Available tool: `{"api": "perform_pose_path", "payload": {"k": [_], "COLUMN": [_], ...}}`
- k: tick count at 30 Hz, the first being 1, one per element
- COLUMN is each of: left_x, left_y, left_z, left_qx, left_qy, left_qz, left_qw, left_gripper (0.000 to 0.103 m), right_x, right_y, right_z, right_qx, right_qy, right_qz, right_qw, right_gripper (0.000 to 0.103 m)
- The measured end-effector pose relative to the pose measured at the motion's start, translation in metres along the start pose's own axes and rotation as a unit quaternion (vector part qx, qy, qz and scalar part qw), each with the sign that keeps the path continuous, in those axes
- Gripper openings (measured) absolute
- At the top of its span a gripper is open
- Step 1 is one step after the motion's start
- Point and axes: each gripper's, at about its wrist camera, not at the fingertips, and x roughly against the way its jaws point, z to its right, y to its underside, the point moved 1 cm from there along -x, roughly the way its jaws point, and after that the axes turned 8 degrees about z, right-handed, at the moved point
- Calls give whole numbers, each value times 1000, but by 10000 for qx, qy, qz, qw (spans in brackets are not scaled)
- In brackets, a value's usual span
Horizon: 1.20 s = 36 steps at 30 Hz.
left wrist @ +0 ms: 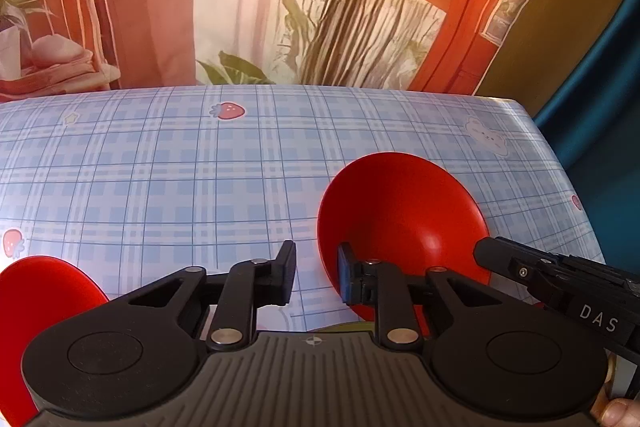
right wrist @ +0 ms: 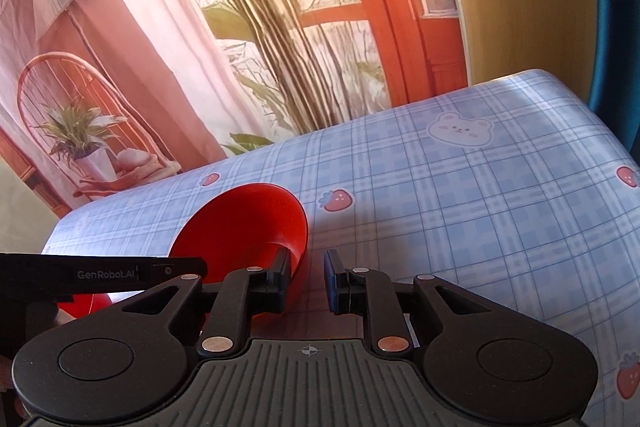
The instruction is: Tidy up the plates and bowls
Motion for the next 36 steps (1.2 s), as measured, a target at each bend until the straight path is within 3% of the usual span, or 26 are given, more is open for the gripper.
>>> {"api": "perform_pose_path", "payload": {"k": [2,12,23,29,36], "left_x": [1,27,87,121,145], "left_y": [0,-7,-18,-13,4], "left_z": [1,5,-9,-35,-85], "left_qx": [-17,-124,-62,35,383], "left_qy": [109,261,313,227,107], "left_qz": [-4,210,638,795,699], "left_qw": [9999,9994,9975,9966,9968], "left_gripper": [15,15,15,15,15], "right_x": [-2,12,43,53,51], "right_y": [1,-3,-21,-17,1], "right_z": [-2,-11,-47,-80,-130], "right_qx": [8,44,225,403,588], "right_qy": [-84,-100,-273,-435,-702], "right_qz": [-55,89,397,388,236], "right_qw": [9999,9999,9986,9975,9955], "right_gripper": [9,9,10,10,10]}}
